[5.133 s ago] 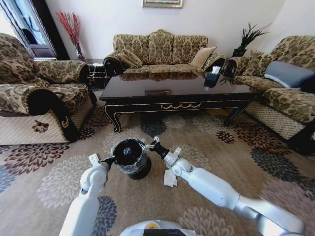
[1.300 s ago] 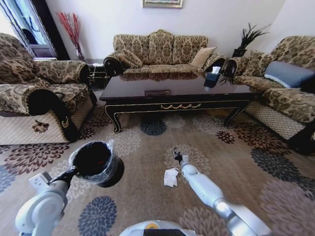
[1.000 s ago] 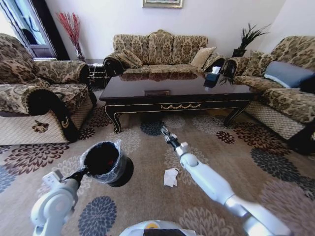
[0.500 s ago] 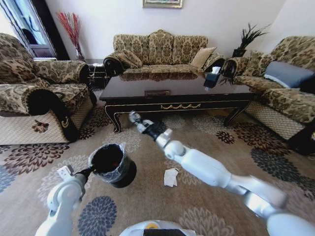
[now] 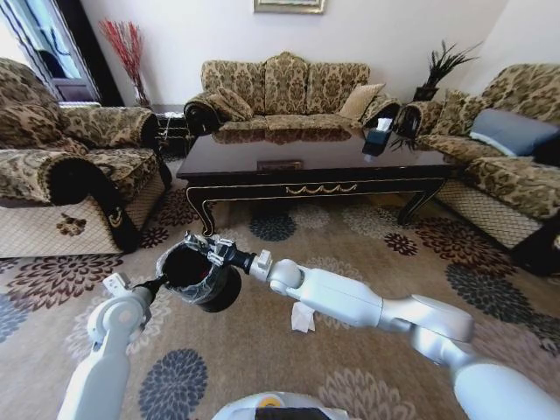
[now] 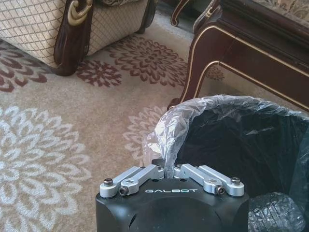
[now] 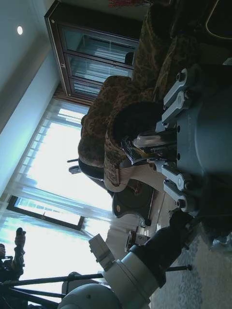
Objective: Move to the front of the table and pick up the trash from the floor, then place it into the trash bin.
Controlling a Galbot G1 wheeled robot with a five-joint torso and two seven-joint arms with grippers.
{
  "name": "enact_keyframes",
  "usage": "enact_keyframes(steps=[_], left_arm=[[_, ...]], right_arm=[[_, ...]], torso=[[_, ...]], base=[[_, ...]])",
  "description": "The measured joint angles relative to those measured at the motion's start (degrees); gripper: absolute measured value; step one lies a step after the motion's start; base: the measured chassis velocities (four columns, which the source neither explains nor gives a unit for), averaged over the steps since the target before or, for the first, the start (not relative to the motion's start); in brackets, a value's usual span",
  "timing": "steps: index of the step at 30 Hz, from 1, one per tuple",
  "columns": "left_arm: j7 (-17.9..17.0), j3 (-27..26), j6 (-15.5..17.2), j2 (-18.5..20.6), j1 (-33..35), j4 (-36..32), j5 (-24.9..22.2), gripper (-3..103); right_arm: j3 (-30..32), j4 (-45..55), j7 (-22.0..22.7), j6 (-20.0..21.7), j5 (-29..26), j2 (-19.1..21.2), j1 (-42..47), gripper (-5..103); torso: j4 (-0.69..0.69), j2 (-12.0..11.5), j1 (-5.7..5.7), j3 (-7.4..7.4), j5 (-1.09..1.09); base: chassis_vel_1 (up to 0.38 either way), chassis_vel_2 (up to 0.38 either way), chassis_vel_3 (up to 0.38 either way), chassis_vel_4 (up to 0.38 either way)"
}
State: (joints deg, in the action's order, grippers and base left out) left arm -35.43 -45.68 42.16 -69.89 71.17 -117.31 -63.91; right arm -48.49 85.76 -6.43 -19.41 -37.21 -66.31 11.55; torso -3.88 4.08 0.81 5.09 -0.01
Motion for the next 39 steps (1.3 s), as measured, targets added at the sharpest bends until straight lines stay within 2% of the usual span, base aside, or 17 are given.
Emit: enact_keyframes(steps=[4, 6, 8, 11, 14, 16, 18, 20, 22, 23, 25, 27, 28, 32, 33, 35, 39], left_arm=[[0.0, -0.5, 0.0, -0.8, 0.5, -2.5, -0.5, 3], [0.1, -0.7, 0.0, -1.0, 1.1, -3.5, -0.6, 3], [0.1, -0.9, 0.0, -1.1, 1.4, -3.8, -0.5, 3], [0.1, -1.6, 0.0, -1.2, 2.2, -4.4, -0.5, 3], [0.1, -2.0, 0.0, -1.0, 2.6, -4.6, -0.5, 3], [0.1, -2.7, 0.0, -0.7, 3.3, -4.6, -0.4, 3], [0.1, -3.1, 0.0, -0.7, 3.7, -4.4, -0.3, 3], [0.1, -3.5, 0.0, -0.7, 4.1, -3.8, -0.3, 3], [0.0, -4.4, 0.0, -0.6, 5.1, -2.3, 0.2, 3], [0.0, -4.4, 0.0, -0.6, 5.1, -2.3, 0.2, 3], [0.0, -5.0, 0.0, -0.1, 5.6, -2.1, 0.3, 3], [-0.1, -6.2, 0.0, 0.8, 6.0, -2.1, 0.3, 3], [-0.1, -6.2, 0.0, 0.8, 6.0, -2.1, 0.3, 3], [-0.4, -6.7, 0.0, 1.5, 5.5, -2.2, -0.1, 3], [-0.4, -6.7, 0.0, 1.5, 5.5, -2.2, -0.1, 3], [-0.6, -6.9, 0.0, 1.4, 5.9, -2.3, -0.3, 3], [-0.8, -7.7, 0.0, 1.4, 7.5, -3.2, -0.4, 3]], right_arm=[[-0.9, -0.6, 0.9, 0.1, 0.3, 0.8, 0.0, 24], [-1.0, -0.6, 1.0, 0.1, 0.3, 1.4, 0.1, 34], [-1.1, -0.5, 0.9, 0.1, 0.3, 1.8, 0.1, 34], [-1.4, 0.2, 0.2, 0.0, -0.3, 3.2, -0.3, 50], [-1.3, 0.5, -0.3, -0.2, -0.7, 3.9, -0.5, 56], [0.3, 1.2, -0.5, -0.5, -1.8, 4.9, -0.4, 72], [1.7, 1.5, -0.5, -0.7, -2.1, 5.3, 0.1, 72], [4.5, 1.6, -0.5, -0.7, -2.7, 5.8, 1.6, 78], [11.4, 0.4, 0.7, 1.2, -4.0, 7.1, 5.8, 94], [11.4, 0.4, 0.7, 1.2, -4.0, 7.1, 5.8, 94], [14.4, -0.8, 2.7, 3.2, -4.2, 7.7, 8.0, 98], [19.0, -2.0, 7.1, 9.6, -5.6, 9.4, 11.9, 100], [19.0, -2.0, 7.1, 9.6, -5.6, 9.4, 11.9, 100], [26.6, -2.7, 9.4, 19.3, -7.0, 13.0, 20.5, 100], [26.6, -2.7, 9.4, 19.3, -7.0, 13.0, 20.5, 100], [28.3, -4.2, 11.5, 23.8, -7.0, 14.3, 24.3, 100], [29.2, -6.7, 14.6, 28.0, -7.0, 13.8, 27.4, 100]], torso=[[-0.02, 0.0, -0.01, 0.0, 0.02], [-0.03, 0.0, -0.01, -0.01, 0.01], [-0.03, 0.0, -0.01, 0.0, 0.02], [-0.01, 0.0, -0.01, -0.01, 0.01], [-0.02, 0.0, -0.01, 0.0, 0.01], [-0.01, 0.0, -0.01, -0.01, 0.01], [-0.01, 0.0, -0.01, -0.01, 0.01], [0.0, 0.0, -0.01, -0.01, 0.02], [-0.02, 0.0, -0.02, -0.01, 0.0], [-0.02, 0.0, -0.02, -0.01, 0.0], [-0.02, 0.0, -0.01, 0.0, 0.01], [0.0, 0.0, -0.01, -0.01, 0.02], [0.0, 0.0, -0.01, -0.01, 0.02], [-0.04, 0.0, -0.01, -0.01, 0.02], [-0.04, 0.0, -0.01, -0.01, 0.02], [-0.07, 0.0, -0.01, -0.01, 0.02], [-0.03, 0.0, -0.01, -0.01, 0.01]], base=[[0.0, 0.0, 0.0, 0.0], [0.0, 0.0, 0.0, 0.0], [0.0, 0.0, 0.0, 0.0], [0.0, 0.0, 0.0, 0.0], [0.0, 0.0, 0.0, 0.0], [0.0, 0.0, 0.0, 0.0], [0.0, 0.0, 0.0, 0.0], [0.0, 0.0, 0.0, 0.0], [0.0, 0.0, 0.0, 0.0], [0.0, 0.0, 0.0, 0.0], [0.0, 0.0, 0.0, 0.0], [0.0, 0.0, 0.0, 0.0], [0.0, 0.0, 0.0, 0.0], [0.0, 0.0, 0.0, 0.0], [0.0, 0.0, 0.0, 0.0], [0.0, 0.0, 0.0, 0.0], [0.0, 0.0, 0.0, 0.0]])
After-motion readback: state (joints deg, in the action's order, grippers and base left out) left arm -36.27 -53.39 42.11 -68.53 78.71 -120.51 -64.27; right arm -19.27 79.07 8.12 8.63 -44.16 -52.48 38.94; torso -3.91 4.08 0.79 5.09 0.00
